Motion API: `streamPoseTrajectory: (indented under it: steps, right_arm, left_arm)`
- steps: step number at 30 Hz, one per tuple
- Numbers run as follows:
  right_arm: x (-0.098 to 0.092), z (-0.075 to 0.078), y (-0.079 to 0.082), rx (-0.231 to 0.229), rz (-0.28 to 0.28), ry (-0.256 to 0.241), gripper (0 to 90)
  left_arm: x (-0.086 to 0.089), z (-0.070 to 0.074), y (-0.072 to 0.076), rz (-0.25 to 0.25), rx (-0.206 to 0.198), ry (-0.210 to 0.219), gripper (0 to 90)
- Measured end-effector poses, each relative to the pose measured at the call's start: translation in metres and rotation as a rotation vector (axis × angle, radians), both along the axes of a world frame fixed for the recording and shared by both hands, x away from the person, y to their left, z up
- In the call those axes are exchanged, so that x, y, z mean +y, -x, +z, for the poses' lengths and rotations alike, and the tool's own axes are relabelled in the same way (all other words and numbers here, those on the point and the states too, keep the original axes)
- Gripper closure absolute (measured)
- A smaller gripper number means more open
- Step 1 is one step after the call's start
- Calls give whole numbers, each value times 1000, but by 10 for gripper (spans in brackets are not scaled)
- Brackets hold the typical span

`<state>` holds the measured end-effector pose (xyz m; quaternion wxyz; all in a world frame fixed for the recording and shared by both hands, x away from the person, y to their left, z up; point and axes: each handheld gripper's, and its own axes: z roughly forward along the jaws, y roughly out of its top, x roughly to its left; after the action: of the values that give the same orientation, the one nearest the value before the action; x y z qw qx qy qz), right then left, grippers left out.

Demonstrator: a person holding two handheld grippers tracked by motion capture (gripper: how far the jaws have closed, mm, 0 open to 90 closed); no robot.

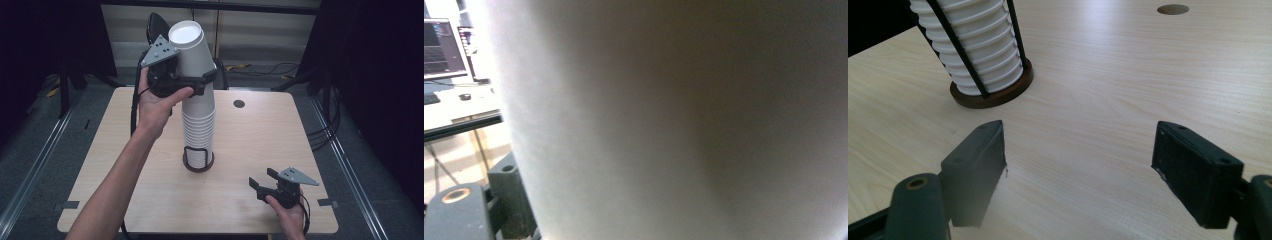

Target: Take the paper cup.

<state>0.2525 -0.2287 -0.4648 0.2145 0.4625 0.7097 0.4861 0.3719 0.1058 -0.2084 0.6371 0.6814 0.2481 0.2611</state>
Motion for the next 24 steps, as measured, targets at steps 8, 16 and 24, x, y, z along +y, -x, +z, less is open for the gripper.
streamPoseTrajectory:
  steps: [8,16,24]
  right_arm:
    - [1,0,0,3,5,2,208]
    - [1,1,1,2,2,-1,208]
    - [2,0,0,-1,8,-1,208]
  left_arm:
    - [10,5,5,3,-7,29,95]
    - [24,6,11,0,-5,38,95]
    - [42,3,14,24,2,39,95]
